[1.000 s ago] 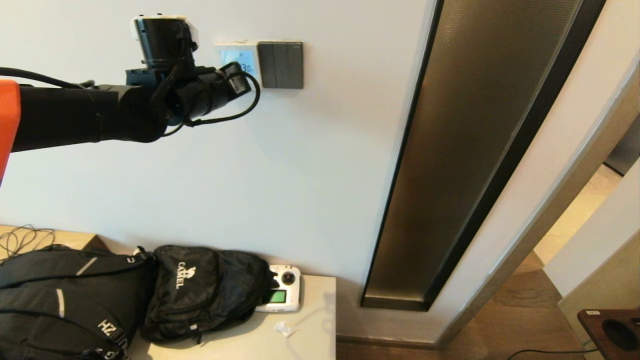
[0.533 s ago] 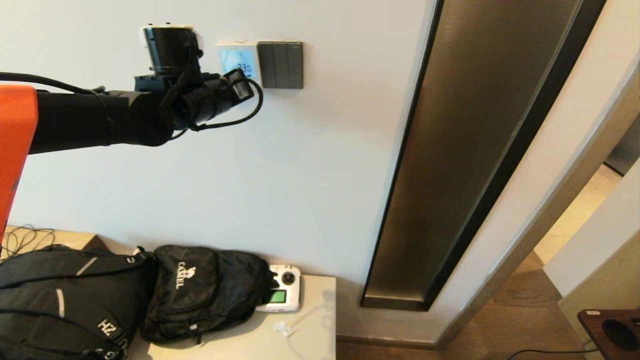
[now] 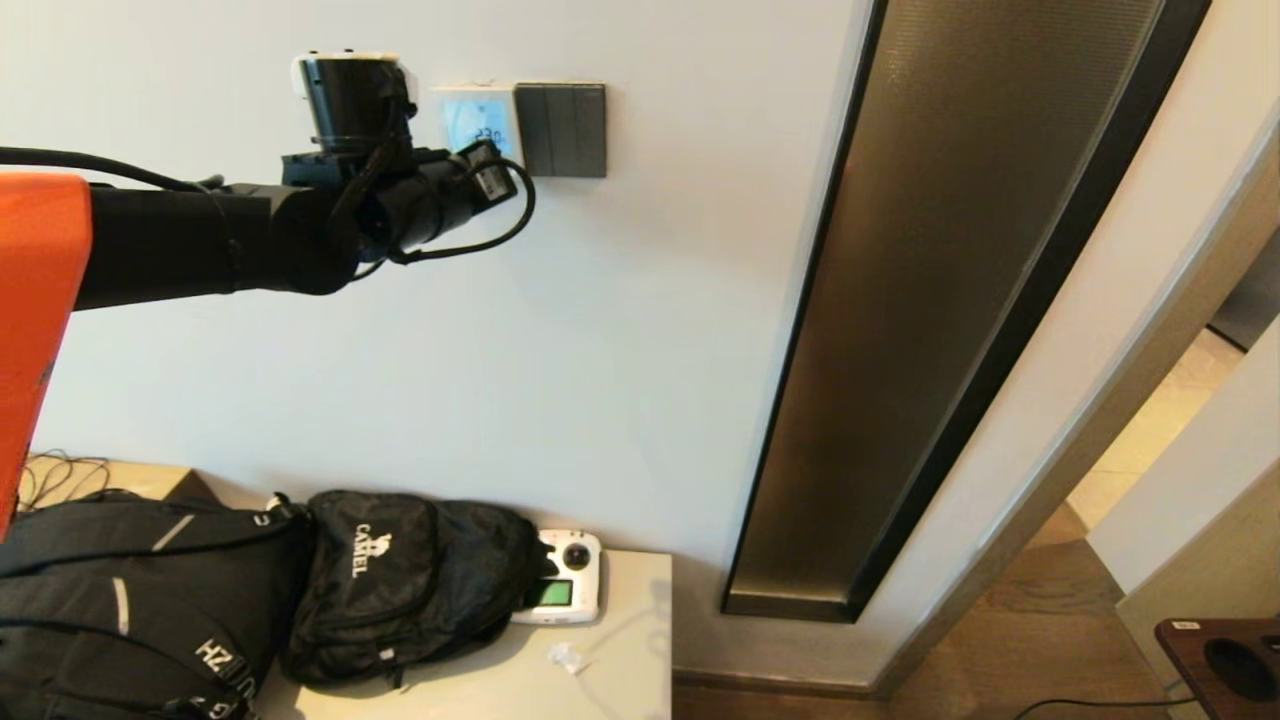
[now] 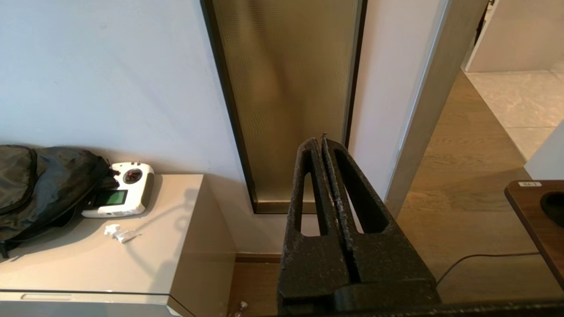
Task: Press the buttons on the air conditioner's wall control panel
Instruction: Press the temperature increase button
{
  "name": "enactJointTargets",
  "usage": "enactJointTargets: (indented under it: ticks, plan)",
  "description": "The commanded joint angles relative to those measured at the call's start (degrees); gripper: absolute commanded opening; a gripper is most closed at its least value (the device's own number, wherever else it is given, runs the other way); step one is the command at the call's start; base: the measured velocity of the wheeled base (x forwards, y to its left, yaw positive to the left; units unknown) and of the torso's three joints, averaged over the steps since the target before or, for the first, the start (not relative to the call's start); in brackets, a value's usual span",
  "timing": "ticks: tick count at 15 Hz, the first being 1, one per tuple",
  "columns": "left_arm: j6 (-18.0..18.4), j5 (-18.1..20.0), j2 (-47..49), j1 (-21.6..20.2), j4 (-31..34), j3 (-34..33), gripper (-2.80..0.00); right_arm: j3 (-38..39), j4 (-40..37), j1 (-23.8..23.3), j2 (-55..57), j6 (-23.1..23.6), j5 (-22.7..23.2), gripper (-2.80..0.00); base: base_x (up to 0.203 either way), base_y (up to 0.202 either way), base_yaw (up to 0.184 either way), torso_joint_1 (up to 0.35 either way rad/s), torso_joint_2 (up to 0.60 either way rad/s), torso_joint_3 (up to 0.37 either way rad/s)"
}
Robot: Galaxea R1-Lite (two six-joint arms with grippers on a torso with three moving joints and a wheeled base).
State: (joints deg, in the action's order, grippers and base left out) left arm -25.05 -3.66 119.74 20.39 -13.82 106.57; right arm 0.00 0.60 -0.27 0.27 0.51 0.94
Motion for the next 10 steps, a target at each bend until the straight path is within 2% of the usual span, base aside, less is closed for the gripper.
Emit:
enactJointTargets:
  ticks: [1,10]
  plan:
    - [-0.30,-0.19,1.30,0.00,0.13,1.55,-2.80,0.00,0.02,0.00,0.08,0.02,0.03,-2.80,0.000,0.000,0.000,0.000,0.00,0.000]
    - [-0.35,-0.91,3.47,-0.36,0.03,3.74,-2.80,0.00,0.02,0.00,0.08,0.02,0.03,-2.80,0.000,0.000,0.000,0.000,0.00,0.000]
